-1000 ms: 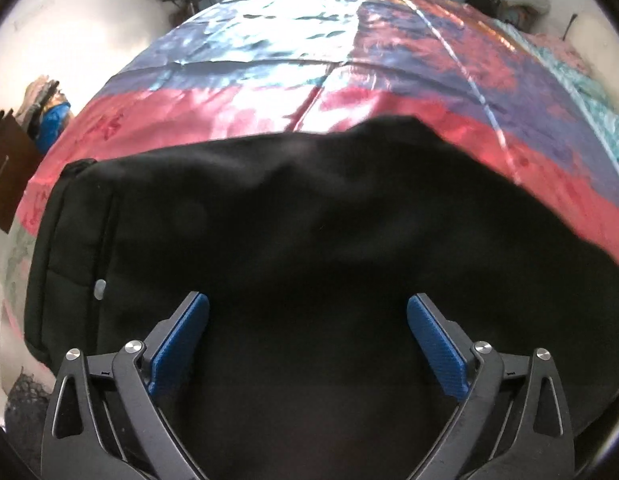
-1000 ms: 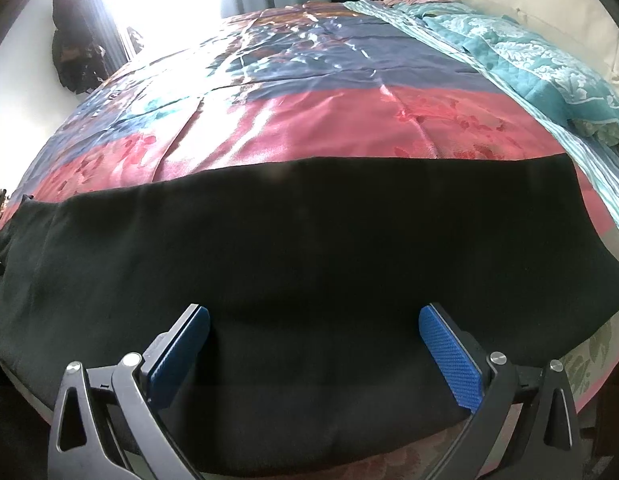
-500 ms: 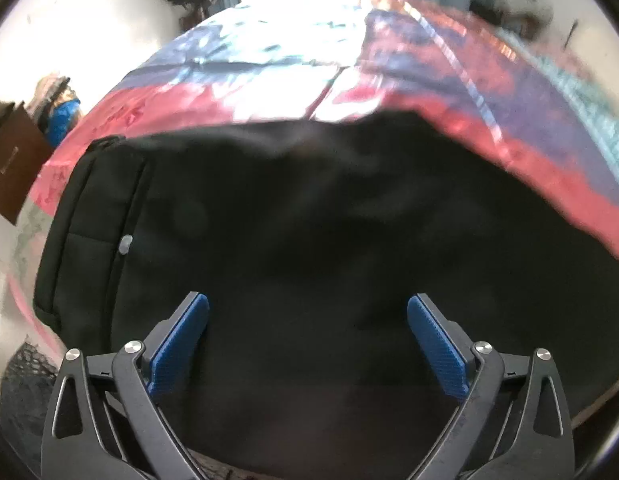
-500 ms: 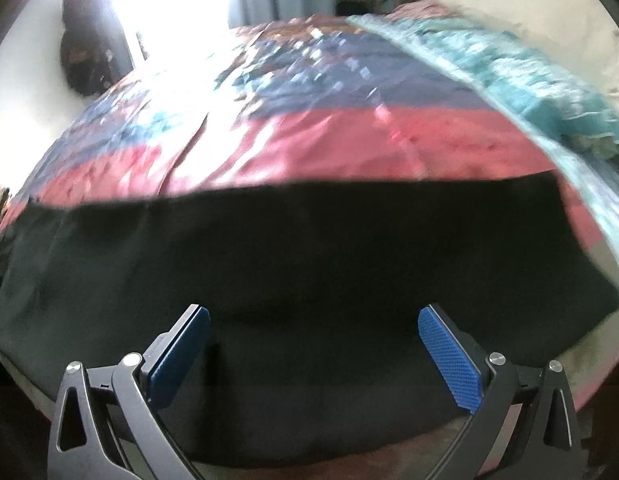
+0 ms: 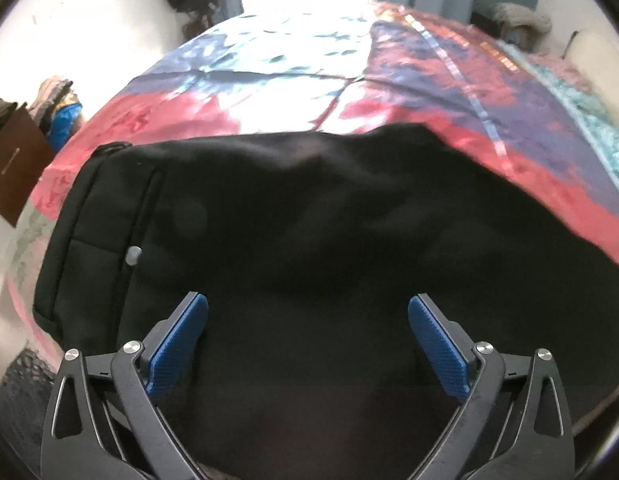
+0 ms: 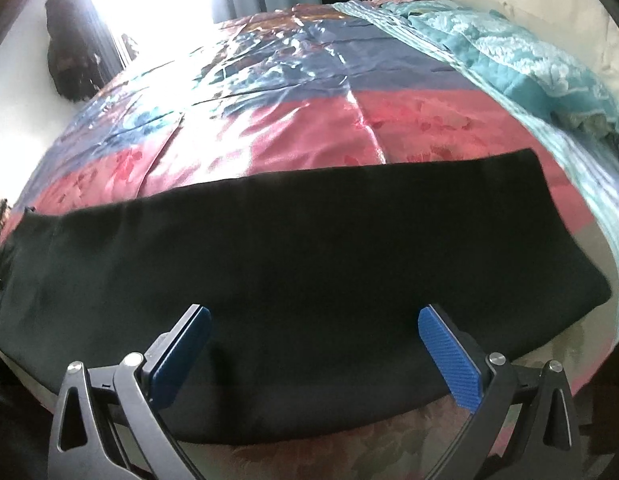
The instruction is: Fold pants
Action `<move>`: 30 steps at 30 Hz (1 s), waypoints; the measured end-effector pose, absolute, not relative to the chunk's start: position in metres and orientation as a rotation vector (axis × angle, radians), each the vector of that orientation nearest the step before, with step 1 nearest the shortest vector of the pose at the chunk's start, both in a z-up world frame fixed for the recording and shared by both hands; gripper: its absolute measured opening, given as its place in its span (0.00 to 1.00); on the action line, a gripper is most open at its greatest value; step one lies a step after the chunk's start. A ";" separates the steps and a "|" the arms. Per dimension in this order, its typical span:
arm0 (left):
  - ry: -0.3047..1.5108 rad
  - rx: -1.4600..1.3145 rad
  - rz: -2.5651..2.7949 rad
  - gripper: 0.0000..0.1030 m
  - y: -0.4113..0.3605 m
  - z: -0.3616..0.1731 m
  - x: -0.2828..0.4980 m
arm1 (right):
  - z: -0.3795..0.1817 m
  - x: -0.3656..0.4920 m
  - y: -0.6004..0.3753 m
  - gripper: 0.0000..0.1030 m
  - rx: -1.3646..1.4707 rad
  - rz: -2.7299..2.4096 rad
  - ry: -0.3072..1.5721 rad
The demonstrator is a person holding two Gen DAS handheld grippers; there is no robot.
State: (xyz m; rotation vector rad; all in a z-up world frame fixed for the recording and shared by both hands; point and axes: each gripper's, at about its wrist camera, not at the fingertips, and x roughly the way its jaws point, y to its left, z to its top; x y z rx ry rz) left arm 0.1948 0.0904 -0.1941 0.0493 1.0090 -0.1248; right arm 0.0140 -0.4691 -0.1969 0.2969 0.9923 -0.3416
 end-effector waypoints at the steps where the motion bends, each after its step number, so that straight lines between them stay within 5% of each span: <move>1: 0.999 0.051 -0.149 0.98 0.086 -0.191 0.190 | -0.193 0.013 -0.467 1.00 0.296 -0.326 0.984; 17: 1.018 0.186 -0.253 0.98 0.023 -0.199 0.177 | -0.201 0.019 -0.576 1.00 0.174 -0.389 1.126; 30: 1.025 0.138 -0.221 0.98 0.031 -0.195 0.179 | -0.166 -0.042 -0.640 1.00 0.260 -0.484 1.024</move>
